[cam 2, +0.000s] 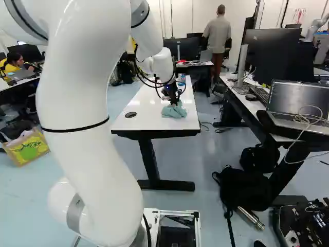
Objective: Clean the table with the green towel
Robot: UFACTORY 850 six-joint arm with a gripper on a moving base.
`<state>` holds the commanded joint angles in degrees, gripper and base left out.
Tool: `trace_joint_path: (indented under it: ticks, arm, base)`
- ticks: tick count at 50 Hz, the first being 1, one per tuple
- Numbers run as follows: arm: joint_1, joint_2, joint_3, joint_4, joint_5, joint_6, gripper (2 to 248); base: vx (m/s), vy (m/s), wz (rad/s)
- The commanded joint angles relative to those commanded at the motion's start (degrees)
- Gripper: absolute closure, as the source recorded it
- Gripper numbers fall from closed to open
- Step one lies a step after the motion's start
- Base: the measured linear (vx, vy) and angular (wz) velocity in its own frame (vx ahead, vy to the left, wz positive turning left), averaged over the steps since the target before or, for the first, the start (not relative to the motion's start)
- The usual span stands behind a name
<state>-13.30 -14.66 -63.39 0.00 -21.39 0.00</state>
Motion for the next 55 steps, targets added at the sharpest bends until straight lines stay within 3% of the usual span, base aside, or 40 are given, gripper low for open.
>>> trace_joint_path:
  ticks: [25, 55]
  arm:
    - [-3.99, 4.62, 5.39, 0.0, 0.0, 0.0, 226]
    - [-3.88, 5.09, 5.02, 0.0, 0.0, 0.0, 226]
  base:
    - [0.0, 0.0, 0.0]
    - [0.0, 0.0, 0.0]
